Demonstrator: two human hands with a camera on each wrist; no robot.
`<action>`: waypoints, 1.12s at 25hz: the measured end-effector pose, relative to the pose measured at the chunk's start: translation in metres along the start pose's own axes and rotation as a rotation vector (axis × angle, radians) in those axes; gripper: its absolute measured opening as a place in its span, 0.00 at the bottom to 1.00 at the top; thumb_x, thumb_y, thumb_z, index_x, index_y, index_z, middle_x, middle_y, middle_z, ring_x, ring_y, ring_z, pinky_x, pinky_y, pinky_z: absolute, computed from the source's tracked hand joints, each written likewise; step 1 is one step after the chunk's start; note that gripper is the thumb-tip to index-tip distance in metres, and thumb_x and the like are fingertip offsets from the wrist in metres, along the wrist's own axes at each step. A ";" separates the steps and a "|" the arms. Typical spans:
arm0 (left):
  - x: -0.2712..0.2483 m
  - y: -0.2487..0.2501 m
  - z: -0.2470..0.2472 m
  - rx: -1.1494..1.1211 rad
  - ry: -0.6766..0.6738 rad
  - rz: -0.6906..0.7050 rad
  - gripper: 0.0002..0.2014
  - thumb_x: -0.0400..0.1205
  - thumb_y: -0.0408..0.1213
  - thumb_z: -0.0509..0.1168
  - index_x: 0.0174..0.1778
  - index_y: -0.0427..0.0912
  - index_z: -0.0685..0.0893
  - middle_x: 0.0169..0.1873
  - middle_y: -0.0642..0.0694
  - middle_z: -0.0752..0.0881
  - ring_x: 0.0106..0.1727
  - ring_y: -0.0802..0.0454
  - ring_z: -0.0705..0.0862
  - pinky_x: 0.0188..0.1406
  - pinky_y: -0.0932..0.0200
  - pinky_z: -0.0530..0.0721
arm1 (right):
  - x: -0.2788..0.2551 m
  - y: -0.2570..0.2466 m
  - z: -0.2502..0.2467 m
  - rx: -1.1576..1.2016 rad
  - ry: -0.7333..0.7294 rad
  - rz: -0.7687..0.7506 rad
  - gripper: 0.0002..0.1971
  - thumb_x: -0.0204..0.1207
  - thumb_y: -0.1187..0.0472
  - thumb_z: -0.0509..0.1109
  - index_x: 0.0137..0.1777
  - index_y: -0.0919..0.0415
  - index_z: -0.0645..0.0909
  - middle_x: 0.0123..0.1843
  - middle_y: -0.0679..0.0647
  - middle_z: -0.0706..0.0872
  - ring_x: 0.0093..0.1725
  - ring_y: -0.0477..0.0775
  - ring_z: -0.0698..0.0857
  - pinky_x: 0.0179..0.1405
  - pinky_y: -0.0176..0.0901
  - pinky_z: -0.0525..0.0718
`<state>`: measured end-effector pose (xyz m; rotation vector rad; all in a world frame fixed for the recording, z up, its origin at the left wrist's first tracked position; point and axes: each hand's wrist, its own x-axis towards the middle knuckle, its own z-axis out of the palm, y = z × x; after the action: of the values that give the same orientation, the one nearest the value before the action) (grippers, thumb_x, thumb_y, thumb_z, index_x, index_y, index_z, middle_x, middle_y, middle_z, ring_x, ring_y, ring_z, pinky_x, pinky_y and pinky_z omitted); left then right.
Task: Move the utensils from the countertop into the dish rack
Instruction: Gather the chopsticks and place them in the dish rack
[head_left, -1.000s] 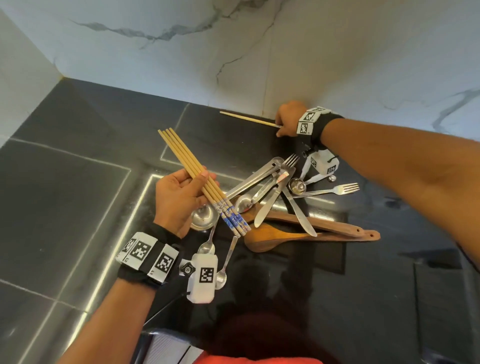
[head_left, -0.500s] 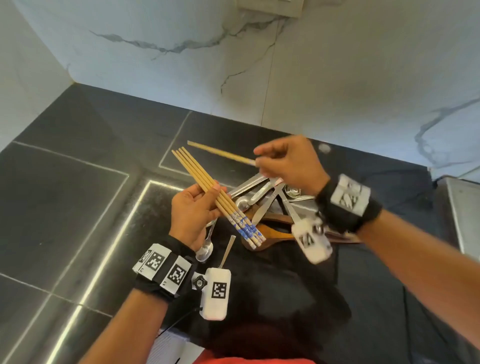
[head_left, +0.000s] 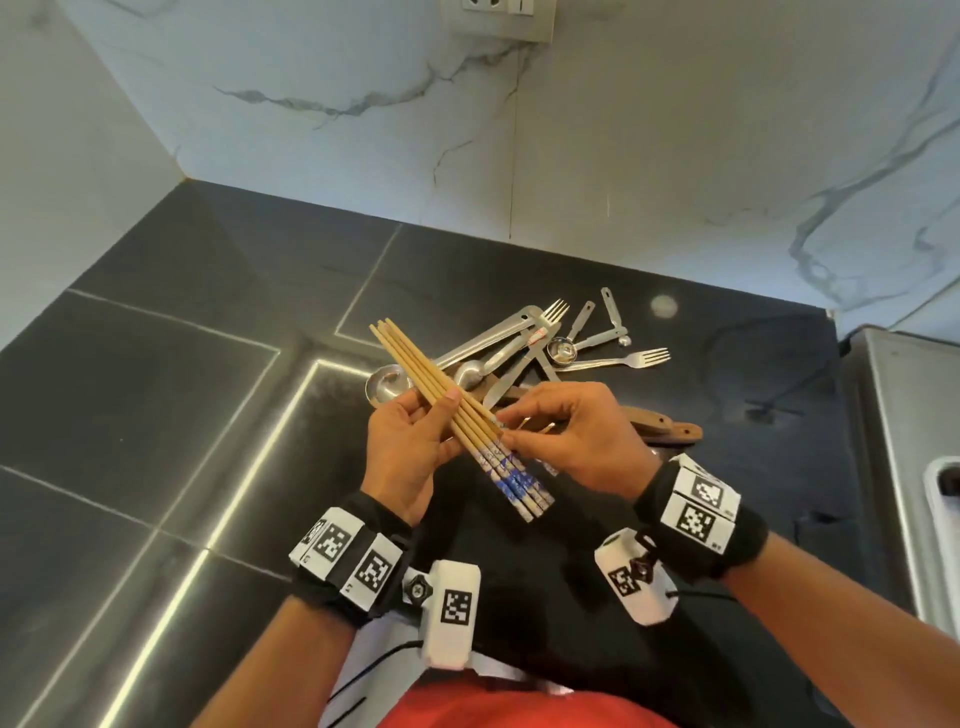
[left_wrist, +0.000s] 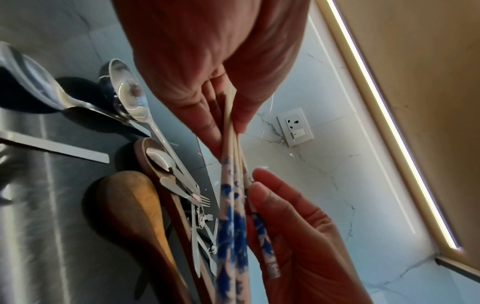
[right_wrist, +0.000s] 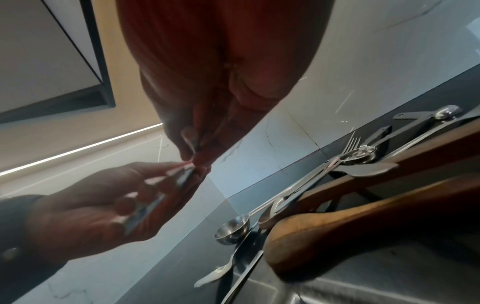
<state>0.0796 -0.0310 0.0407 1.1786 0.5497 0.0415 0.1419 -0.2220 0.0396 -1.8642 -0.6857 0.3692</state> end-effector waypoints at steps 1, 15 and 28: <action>-0.008 -0.004 0.002 0.007 0.016 0.004 0.09 0.85 0.30 0.65 0.58 0.32 0.85 0.48 0.35 0.92 0.50 0.40 0.93 0.44 0.50 0.92 | -0.009 0.000 0.001 0.011 -0.039 0.007 0.11 0.72 0.64 0.81 0.55 0.62 0.92 0.48 0.50 0.92 0.46 0.48 0.91 0.47 0.40 0.90; -0.076 -0.044 0.009 0.223 -0.211 0.086 0.09 0.82 0.28 0.69 0.56 0.37 0.87 0.51 0.36 0.92 0.56 0.41 0.92 0.56 0.44 0.89 | -0.093 -0.027 0.043 -0.275 0.190 0.021 0.07 0.74 0.52 0.76 0.41 0.55 0.88 0.38 0.44 0.88 0.39 0.44 0.85 0.42 0.48 0.88; -0.112 -0.071 -0.025 0.043 -0.332 -0.030 0.06 0.83 0.28 0.68 0.53 0.36 0.88 0.45 0.36 0.93 0.46 0.45 0.93 0.44 0.52 0.92 | -0.136 -0.043 0.085 -0.573 0.156 0.171 0.12 0.78 0.48 0.68 0.45 0.52 0.90 0.28 0.47 0.86 0.27 0.47 0.83 0.32 0.44 0.86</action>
<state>-0.0460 -0.0724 0.0142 1.1889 0.2764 -0.1900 -0.0242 -0.2306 0.0378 -2.4760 -0.5612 0.1366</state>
